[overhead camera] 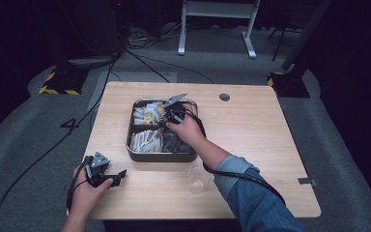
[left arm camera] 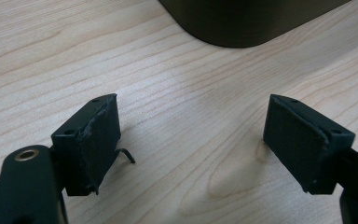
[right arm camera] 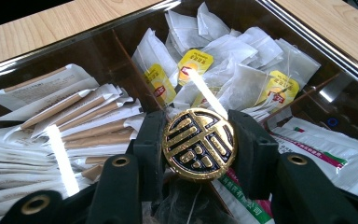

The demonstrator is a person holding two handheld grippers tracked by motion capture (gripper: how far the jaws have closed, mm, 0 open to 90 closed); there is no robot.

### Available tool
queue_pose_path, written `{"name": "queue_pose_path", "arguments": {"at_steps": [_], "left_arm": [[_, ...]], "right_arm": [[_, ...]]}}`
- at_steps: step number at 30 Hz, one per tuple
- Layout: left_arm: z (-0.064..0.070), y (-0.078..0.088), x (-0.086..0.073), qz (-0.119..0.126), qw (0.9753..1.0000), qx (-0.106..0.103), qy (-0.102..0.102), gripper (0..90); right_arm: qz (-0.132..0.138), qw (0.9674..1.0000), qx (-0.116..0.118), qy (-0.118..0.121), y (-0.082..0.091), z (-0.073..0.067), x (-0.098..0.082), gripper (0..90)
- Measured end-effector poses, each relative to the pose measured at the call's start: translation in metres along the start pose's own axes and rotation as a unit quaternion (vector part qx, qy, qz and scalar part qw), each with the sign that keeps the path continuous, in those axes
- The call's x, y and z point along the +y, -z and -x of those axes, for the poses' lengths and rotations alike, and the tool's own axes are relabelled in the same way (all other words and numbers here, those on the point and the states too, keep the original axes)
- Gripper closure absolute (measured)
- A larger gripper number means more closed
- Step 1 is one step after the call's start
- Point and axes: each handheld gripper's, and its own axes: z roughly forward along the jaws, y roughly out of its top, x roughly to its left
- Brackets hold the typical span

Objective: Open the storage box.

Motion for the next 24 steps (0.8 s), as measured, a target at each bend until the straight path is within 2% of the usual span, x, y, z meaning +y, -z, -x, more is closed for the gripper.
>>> {"name": "queue_pose_path", "arguments": {"at_steps": [5, 14, 24], "left_arm": [[0.001, -0.002, 0.001, -0.001, 1.0, 0.003, -0.003, 17.9], [0.002, -0.004, 0.003, -0.005, 0.9999, 0.004, -0.012, 14.9], [0.003, -0.005, 0.003, -0.006, 0.9999, 0.002, -0.01, 14.2]], "right_arm": [[0.0, 1.0, 0.003, -0.006, 0.0, 0.0, 0.0, 59.2], [0.004, 1.0, 0.004, -0.002, 0.006, 0.0, 0.005, 59.2], [0.042, 0.9991, 0.004, -0.002, 0.036, 0.002, 0.025, 59.2]]}}
